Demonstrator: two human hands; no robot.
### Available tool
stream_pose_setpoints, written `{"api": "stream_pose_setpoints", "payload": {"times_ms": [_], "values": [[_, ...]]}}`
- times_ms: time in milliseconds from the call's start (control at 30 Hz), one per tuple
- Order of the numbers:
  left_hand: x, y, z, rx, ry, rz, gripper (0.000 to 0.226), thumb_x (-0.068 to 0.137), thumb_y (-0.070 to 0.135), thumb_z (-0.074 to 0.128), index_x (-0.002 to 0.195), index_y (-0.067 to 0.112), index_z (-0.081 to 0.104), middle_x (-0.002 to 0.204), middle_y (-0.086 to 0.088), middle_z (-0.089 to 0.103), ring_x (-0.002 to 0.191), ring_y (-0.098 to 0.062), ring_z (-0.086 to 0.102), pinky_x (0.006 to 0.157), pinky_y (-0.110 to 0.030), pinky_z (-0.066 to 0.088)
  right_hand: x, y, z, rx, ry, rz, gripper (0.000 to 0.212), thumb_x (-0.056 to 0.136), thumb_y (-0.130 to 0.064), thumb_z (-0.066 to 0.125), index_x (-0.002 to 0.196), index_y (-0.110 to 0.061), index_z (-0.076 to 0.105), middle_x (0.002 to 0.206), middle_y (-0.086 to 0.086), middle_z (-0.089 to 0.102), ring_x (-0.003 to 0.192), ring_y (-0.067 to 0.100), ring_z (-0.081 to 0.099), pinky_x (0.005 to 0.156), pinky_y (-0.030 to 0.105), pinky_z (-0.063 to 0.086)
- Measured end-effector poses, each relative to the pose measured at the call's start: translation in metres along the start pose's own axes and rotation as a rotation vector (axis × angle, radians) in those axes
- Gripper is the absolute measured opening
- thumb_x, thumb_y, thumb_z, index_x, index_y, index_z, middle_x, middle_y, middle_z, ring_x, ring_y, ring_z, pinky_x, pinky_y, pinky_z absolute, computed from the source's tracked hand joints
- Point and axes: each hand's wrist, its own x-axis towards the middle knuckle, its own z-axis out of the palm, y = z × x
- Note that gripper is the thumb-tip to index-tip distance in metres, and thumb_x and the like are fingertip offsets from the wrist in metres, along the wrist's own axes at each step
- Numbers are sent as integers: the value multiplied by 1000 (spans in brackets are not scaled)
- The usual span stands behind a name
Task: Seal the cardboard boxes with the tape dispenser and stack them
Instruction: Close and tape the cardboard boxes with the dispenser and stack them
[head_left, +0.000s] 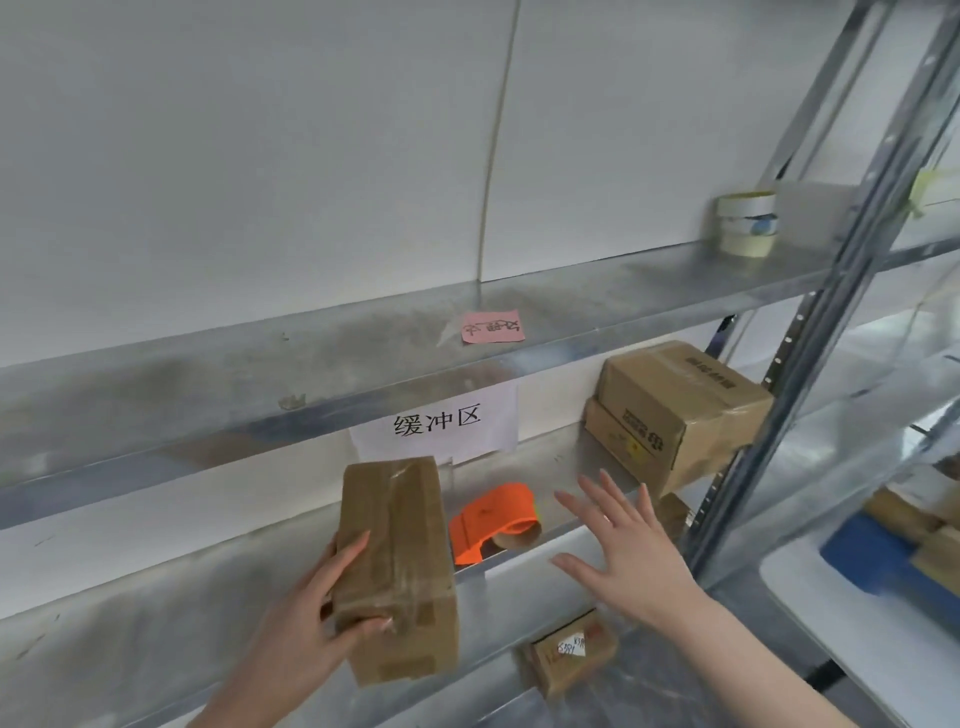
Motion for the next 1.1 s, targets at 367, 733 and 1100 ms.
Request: {"api": "stream_pose_setpoints", "payload": {"times_ms": [367, 733, 1100], "values": [[81, 93, 115, 25, -41, 40, 83, 64, 45, 84, 131, 61, 37, 128, 28, 51, 101, 14, 57, 89, -15, 50, -24, 109, -49, 10, 38, 100, 76, 81, -85, 15, 148, -50, 17, 161, -11, 15, 150, 15, 0, 120, 52, -7], [180, 157, 243, 120, 61, -35, 87, 70, 49, 79, 142, 49, 31, 133, 22, 44, 121, -7, 53, 96, -23, 45, 25, 255, -74, -33, -30, -5, 88, 74, -89, 16, 150, -47, 6, 163, -10, 7, 150, 15, -7, 119, 48, -10], [245, 150, 300, 76, 130, -159, 91, 68, 43, 82, 145, 39, 33, 133, 18, 50, 116, 3, 51, 102, -24, 45, 99, 297, -48, 76, -53, -128, 90, 80, -81, 34, 152, -42, -2, 162, -14, 3, 148, 13, -12, 120, 49, -7]]}}
